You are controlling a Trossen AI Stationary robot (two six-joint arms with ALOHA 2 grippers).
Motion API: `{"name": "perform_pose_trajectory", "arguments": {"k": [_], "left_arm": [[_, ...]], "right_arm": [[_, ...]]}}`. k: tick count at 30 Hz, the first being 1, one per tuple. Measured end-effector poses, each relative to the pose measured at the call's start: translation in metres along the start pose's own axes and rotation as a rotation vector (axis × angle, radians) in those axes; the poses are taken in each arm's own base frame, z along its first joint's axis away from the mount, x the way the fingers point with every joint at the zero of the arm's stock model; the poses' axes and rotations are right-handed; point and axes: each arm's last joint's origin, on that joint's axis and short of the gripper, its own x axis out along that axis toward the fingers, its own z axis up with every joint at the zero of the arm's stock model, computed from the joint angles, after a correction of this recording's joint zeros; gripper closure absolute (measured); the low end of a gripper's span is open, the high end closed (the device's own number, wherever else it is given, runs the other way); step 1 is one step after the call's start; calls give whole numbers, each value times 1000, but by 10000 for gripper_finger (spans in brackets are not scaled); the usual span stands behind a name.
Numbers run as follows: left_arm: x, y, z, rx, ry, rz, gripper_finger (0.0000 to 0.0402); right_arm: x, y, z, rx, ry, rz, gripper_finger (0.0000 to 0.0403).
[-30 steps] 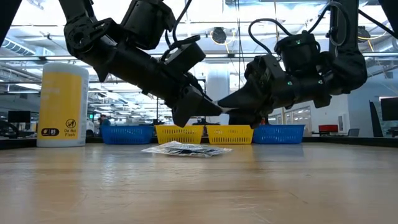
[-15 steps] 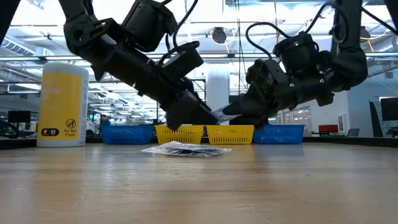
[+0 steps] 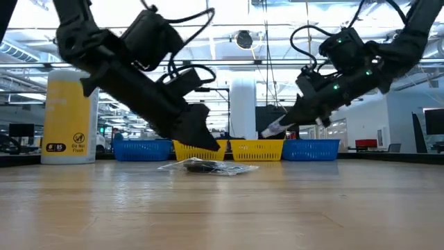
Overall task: Pick & Place Travel size toiletries
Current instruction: Put the toothpaste into the right blue bin
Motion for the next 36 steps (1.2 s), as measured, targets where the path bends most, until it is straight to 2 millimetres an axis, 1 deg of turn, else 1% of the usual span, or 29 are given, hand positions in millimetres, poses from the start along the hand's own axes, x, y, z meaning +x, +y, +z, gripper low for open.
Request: {"name": "perform_pose_trajectory", "arguments": {"k": [3,6,8,11,13,16,21,24,28,31,36], "left_arm": [[-1,-7,-7,-47,-82,-53,112],[0,-13,-12,-22,-103,-71,128],[-1,-14,-13,1,-103,-74,137],[0,-14,-14,6,-102,-72,149],[0,-14,-14,13,-101,-75,155],[0,-14,-14,28,-95,-86,162],[0,-15,-15,39,-89,-96,169],[0,-15,-15,42,-89,-97,169],[0,-15,-15,42,-92,-98,168],[0,-15,-15,41,-91,-98,167],[0,-15,-15,42,-90,-98,167]], "right_arm": [[-9,-22,18,-1,13,-167,367],[-17,-46,38,19,41,-299,370],[-18,-61,50,49,64,-369,369],[-19,-81,65,69,116,-449,363],[-19,-91,70,92,148,-445,359],[-15,-103,73,128,185,-371,354],[-8,-118,65,202,239,-285,353],[-6,-123,61,231,260,-267,353],[-6,-126,60,222,258,-256,348],[-7,-128,61,220,256,-258,329],[-9,-133,61,224,247,-280,272]]}}
